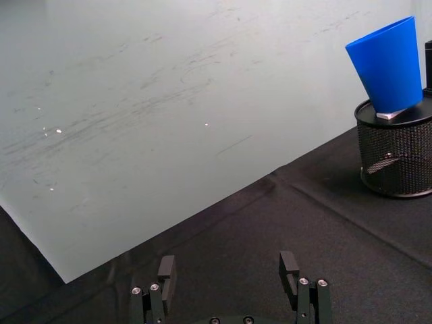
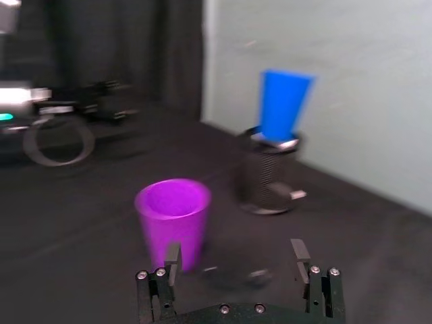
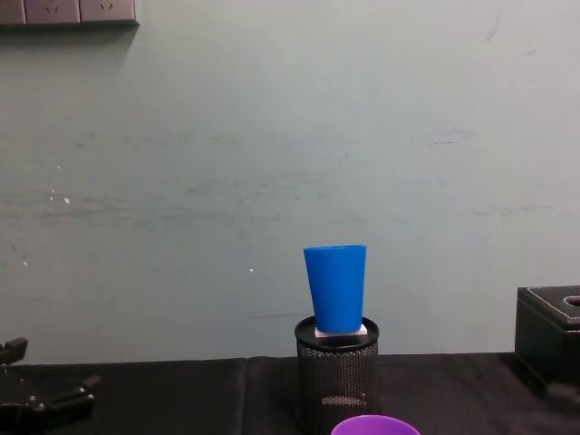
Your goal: Pick up one cup with a gripper and tap it against the other cup.
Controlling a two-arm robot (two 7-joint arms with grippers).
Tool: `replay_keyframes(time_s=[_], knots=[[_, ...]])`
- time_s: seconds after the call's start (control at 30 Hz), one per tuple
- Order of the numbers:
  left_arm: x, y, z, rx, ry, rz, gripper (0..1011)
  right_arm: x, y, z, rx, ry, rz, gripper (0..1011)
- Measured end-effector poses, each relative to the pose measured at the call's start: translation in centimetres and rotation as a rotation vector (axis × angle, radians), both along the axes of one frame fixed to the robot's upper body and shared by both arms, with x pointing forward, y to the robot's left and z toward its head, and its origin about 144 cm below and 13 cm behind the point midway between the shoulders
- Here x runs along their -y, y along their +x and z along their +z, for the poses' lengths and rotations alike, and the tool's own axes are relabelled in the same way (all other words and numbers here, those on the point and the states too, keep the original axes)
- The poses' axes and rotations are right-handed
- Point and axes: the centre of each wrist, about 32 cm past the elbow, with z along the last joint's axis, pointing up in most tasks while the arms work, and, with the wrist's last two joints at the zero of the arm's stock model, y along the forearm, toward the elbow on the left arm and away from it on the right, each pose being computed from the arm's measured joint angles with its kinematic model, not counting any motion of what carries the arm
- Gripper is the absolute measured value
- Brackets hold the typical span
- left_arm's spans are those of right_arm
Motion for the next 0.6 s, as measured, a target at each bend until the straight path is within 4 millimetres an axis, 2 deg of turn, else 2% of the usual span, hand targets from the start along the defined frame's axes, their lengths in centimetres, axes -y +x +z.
replay_keyframes(time_s=[0.23,0.6], knots=[[0.0,0.0,0.0,0.0,0.0,0.0,1000,-1.7,1.7,-0.6,-0.101,0.023,0.17,1000],[0.0,0.0,0.0,0.0,0.0,0.0,1000,-4.0,4.2,-0.7,-0.124,0.001,0.272,1000]])
